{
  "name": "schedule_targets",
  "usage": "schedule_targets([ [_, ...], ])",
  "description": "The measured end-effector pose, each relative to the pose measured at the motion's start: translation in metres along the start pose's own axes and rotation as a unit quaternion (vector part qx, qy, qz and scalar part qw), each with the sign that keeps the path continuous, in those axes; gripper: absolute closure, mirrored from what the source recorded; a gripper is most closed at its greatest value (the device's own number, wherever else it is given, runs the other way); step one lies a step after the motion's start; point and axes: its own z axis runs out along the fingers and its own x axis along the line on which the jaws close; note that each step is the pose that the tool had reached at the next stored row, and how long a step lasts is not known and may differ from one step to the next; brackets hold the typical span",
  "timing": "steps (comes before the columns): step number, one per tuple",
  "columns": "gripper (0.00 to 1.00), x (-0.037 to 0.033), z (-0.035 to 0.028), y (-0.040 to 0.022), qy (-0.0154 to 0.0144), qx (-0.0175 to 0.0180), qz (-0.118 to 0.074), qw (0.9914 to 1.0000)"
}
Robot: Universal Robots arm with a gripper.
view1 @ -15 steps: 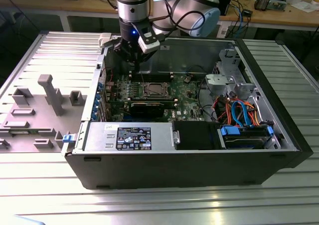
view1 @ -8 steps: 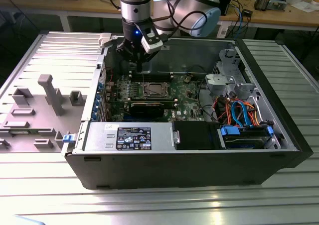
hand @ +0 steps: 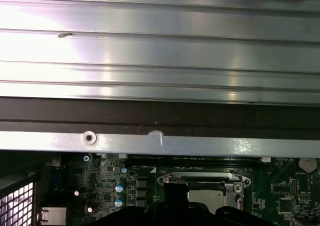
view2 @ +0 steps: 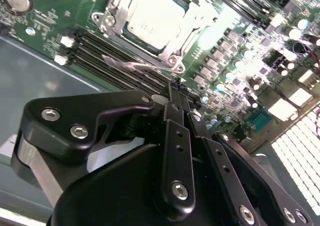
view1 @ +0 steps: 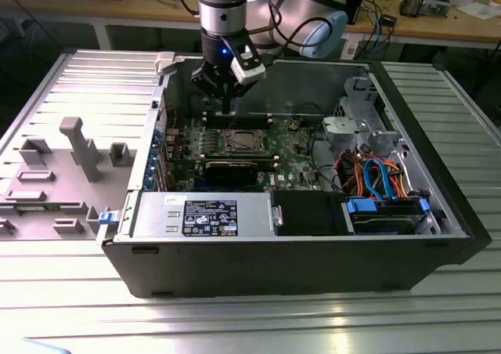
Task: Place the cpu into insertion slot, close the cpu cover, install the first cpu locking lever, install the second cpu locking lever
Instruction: 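Install the first cpu locking lever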
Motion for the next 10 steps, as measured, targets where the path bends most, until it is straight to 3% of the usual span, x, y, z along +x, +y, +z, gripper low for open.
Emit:
schedule_targets([
  [6,0.89,-0.0098,0.0011,-0.0003,0.0000,0.0000,0.000,1.00000],
  [10,0.89,-0.0116,0.0013,-0.0004,0.0000,0.0000,0.000,1.00000],
])
